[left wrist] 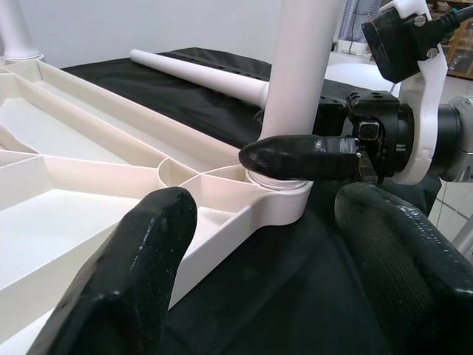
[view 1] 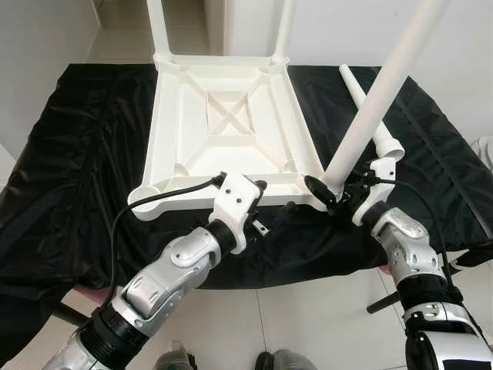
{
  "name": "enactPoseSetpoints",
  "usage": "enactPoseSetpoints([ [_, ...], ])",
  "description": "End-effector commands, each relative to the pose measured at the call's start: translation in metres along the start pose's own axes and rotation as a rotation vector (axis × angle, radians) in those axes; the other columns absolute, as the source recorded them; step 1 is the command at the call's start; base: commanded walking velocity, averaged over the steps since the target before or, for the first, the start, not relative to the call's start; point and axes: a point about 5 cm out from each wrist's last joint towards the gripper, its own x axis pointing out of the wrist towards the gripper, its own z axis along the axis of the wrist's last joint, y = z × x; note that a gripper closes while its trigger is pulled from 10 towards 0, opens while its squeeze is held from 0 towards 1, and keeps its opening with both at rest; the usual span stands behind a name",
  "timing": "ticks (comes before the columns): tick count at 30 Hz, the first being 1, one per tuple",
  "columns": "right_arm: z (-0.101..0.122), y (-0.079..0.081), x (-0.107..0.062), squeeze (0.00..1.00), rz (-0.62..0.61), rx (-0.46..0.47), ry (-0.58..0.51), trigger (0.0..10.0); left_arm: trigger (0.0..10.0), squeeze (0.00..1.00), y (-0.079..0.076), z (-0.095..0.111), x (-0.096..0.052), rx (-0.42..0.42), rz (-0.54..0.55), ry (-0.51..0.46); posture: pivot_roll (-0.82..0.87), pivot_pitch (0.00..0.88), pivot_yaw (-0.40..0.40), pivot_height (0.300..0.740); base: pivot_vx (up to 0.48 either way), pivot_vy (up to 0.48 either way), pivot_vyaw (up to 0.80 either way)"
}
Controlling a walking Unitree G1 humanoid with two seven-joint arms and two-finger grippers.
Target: Building children table
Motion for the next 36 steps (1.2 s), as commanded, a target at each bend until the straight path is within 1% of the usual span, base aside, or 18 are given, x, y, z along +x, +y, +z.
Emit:
enactPoseSetpoints([
  [1, -0.0027, -0.0018, -0.0004, 0.0, 0.016, -0.009, 0.009, 4.7, 10.0, 0.0, -0.0107, -0.0003, 0.0007, 0.021, -0.234, 0.002, 0.03, 0.03, -0.033, 0.74, 0.0, 0.0, 0.0],
  [2, -0.0027, -0.0025, 0.0, 0.0, 0.014, -0.012, 0.009, 1.6, 10.0, 0.0, -0.0109, -0.0003, 0.0008, 0.021, -0.234, 0.002, 0.03, 0.03, -0.034, 0.74, 0.0, 0.0, 0.0],
  [3, -0.0028, -0.003, 0.0002, 0.0, 0.015, -0.012, 0.008, 1.6, 10.0, 0.0, -0.011, -0.0003, 0.0008, 0.021, -0.233, 0.002, 0.03, 0.03, -0.034, 0.74, 0.0, 0.0, 0.0],
  [4, -0.0033, -0.0031, 0.0005, 0.0, 0.013, -0.018, 0.01, 0.0, 10.0, 0.0, -0.0113, -0.0004, 0.0007, 0.02, -0.233, 0.001, 0.03, 0.031, -0.035, 0.74, 0.0, 0.0, 0.0],
  [9, -0.0052, -0.003, 0.0012, 0.0, -0.005, -0.041, 0.022, 0.0, 10.0, 0.0, -0.0115, -0.0005, 0.0005, 0.017, -0.23, 0.001, 0.04, 0.03, -0.037, 0.74, 0.0, 0.0, 0.0],
  [17, -0.0078, -0.0008, 0.002, 0.0, -0.005, -0.029, 0.026, 0.0, 10.0, 0.0, -0.0115, -0.0003, 0.0003, 0.019, -0.228, 0.0, 0.03, 0.032, -0.038, 0.74, 0.0, 0.0, 0.0],
  [18, -0.008, 0.0016, 0.0033, 0.0, -0.038, -0.002, 0.017, 10.0, 10.0, 0.0, -0.0118, -0.0004, 0.0001, 0.018, -0.229, 0.0, 0.03, 0.036, -0.037, 0.74, 0.0, 0.0, 0.0],
  [21, -0.0085, 0.0027, 0.0042, 0.0, -0.056, 0.013, 0.013, 10.0, 10.0, 0.0, -0.0119, -0.0004, -0.0001, 0.017, -0.229, 0.0, 0.03, 0.035, -0.038, 0.74, 0.0, 0.0, 0.0],
  [23, -0.0096, 0.0023, 0.0051, 0.0, -0.125, 0.035, 0.007, 10.0, 10.0, 0.0, -0.0122, -0.0005, 0.0, 0.015, -0.231, 0.0, 0.03, 0.037, -0.037, 0.74, 0.0, 0.0, 0.0],
  [24, -0.0096, 0.0023, 0.0051, 0.0, -0.125, 0.035, 0.007, 10.0, 10.0, 0.0, -0.0122, -0.0005, 0.0, 0.015, -0.231, 0.0, 0.03, 0.037, -0.037, 0.74, 0.0, 0.0, 0.0],
  [26, -0.0105, 0.0006, 0.0059, 0.0, -0.209, 0.039, 0.009, 10.0, 10.0, 0.0, -0.0126, -0.0005, 0.0, 0.015, -0.232, 0.0, 0.03, 0.038, -0.037, 0.74, 0.0, 0.0, 0.0],
  [27, -0.0105, 0.0006, 0.0059, 0.0, -0.209, 0.039, 0.009, 10.0, 10.0, 0.0, -0.0126, -0.0005, 0.0, 0.015, -0.232, 0.0, 0.03, 0.038, -0.037, 0.74, 0.0, 0.0, 0.0],
  [28, -0.011, 0.0003, 0.0061, 0.0, -0.264, 0.047, 0.009, 10.0, 10.0, 0.0, -0.0127, -0.0005, 0.0001, 0.014, -0.232, 0.0, 0.03, 0.038, -0.037, 0.74, 0.0, 0.0, 0.0],
  [29, -0.011, 0.0003, 0.0061, 0.0, -0.264, 0.047, 0.009, 10.0, 10.0, 0.0, -0.0127, -0.0005, 0.0001, 0.014, -0.232, 0.0, 0.03, 0.038, -0.037, 0.74, 0.0, 0.0, 0.0],
  [32, -0.0091, 0.0011, 0.0062, 0.0, -0.372, 0.061, 0.006, 10.0, 10.0, 0.0, -0.013, -0.0007, 0.0001, 0.011, -0.234, 0.001, 0.03, 0.041, -0.036, 0.74, 0.0, 0.0, 0.0],
  [33, -0.0091, 0.0011, 0.0062, 0.0, -0.372, 0.061, 0.006, 10.0, 10.0, 0.0, -0.013, -0.0007, 0.0001, 0.011, -0.234, 0.001, 0.03, 0.041, -0.036, 0.74, 0.0, 0.0, 0.0],
  [34, -0.0073, 0.0003, 0.0055, 0.0, -0.442, 0.087, 0.006, 10.0, 10.0, 0.0, -0.0131, -0.0008, 0.0001, 0.011, -0.235, 0.002, 0.03, 0.041, -0.036, 0.74, 0.0, 0.0, 0.0],
  [36, -0.0073, 0.0003, 0.0055, 0.0, -0.442, 0.087, 0.006, 10.0, 10.0, 0.0, -0.0131, -0.0008, 0.0001, 0.011, -0.235, 0.002, 0.03, 0.041, -0.036, 0.74, 0.0, 0.0, 0.0],
])
